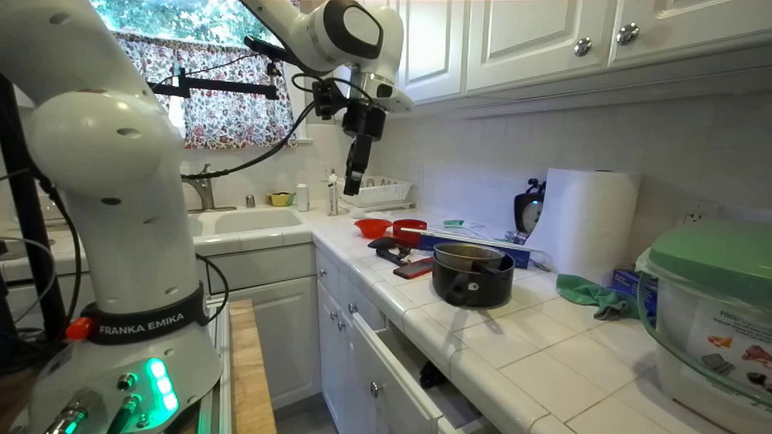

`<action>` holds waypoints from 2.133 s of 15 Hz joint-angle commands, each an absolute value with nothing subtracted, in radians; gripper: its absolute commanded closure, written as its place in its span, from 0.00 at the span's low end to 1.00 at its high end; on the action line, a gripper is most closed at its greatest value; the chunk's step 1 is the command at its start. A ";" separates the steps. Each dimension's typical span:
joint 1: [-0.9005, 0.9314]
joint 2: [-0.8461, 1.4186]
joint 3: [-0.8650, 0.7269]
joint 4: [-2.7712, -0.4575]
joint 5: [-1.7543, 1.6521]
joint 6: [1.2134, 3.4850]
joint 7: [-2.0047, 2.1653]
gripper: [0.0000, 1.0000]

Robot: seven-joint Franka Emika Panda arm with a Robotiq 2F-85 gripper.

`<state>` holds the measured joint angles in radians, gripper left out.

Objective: Remove the silver pot from the inside of the black pot

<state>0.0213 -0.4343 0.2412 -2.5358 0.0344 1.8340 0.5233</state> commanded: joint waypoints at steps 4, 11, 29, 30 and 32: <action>-0.037 -0.268 0.196 -2.501 0.002 2.024 0.647 0.00; -0.032 -0.115 0.174 -2.470 -0.121 2.189 0.737 0.00; -0.022 -0.007 0.073 -2.472 -0.445 2.516 1.093 0.00; -0.021 0.005 0.067 -2.473 -0.435 2.540 1.090 0.00; -0.018 0.036 0.053 -2.472 -0.425 2.596 1.075 0.00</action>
<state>-0.0288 -0.0080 0.0787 -2.4669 -0.4149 2.5126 1.0583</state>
